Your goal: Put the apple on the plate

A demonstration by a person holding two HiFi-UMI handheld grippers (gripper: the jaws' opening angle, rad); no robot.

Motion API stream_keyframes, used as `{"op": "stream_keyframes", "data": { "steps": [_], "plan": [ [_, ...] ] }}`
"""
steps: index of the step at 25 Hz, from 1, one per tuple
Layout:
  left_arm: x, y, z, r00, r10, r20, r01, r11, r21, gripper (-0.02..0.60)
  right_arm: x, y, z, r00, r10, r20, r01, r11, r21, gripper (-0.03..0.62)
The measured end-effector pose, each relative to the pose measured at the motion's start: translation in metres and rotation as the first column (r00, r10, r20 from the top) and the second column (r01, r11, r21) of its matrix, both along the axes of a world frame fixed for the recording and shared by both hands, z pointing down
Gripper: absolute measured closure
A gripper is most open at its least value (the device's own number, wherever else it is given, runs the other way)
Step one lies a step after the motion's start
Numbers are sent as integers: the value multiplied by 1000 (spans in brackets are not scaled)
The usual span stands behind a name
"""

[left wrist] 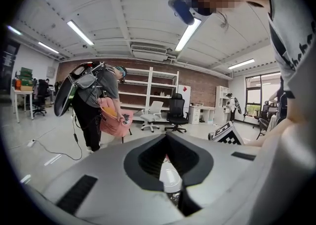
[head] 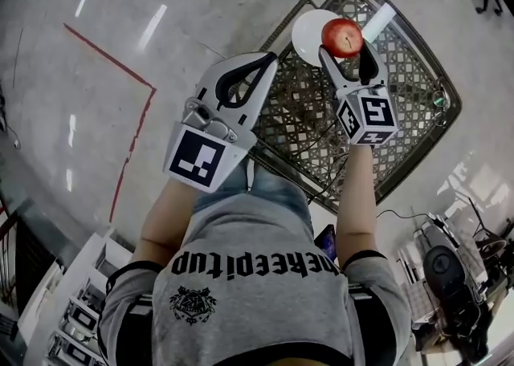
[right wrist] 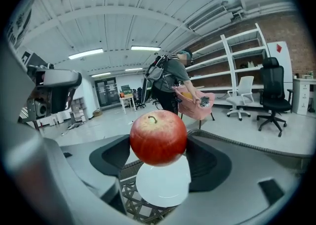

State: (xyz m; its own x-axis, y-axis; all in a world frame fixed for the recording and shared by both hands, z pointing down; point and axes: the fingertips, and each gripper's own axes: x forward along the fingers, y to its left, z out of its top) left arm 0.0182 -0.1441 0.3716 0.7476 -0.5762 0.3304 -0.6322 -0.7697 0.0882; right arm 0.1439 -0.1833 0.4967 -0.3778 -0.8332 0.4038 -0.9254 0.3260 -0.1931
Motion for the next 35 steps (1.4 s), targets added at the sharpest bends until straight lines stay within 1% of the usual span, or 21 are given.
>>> {"op": "stream_keyframes", "data": {
  "steps": [5, 10, 25, 35],
  "plan": [
    [0, -2, 2, 1000, -2, 7, 2, 1000, -8, 555, -1, -3, 19, 1000, -8, -4, 8, 999, -36, 240],
    [-1, -4, 6, 1000, -8, -14, 7, 1000, -17, 555, -2, -5, 41, 1000, -15, -11, 15, 997, -70, 240],
    [-14, -7, 23, 1000, -25, 16, 26, 999, -32, 555, -8, -8, 92, 998, -36, -42, 29, 987, -159, 240],
    [-15, -12, 28, 999, -39, 23, 39, 998, -41, 555, -8, -8, 109, 997, -53, -59, 40, 979, -200, 240]
  ]
}}
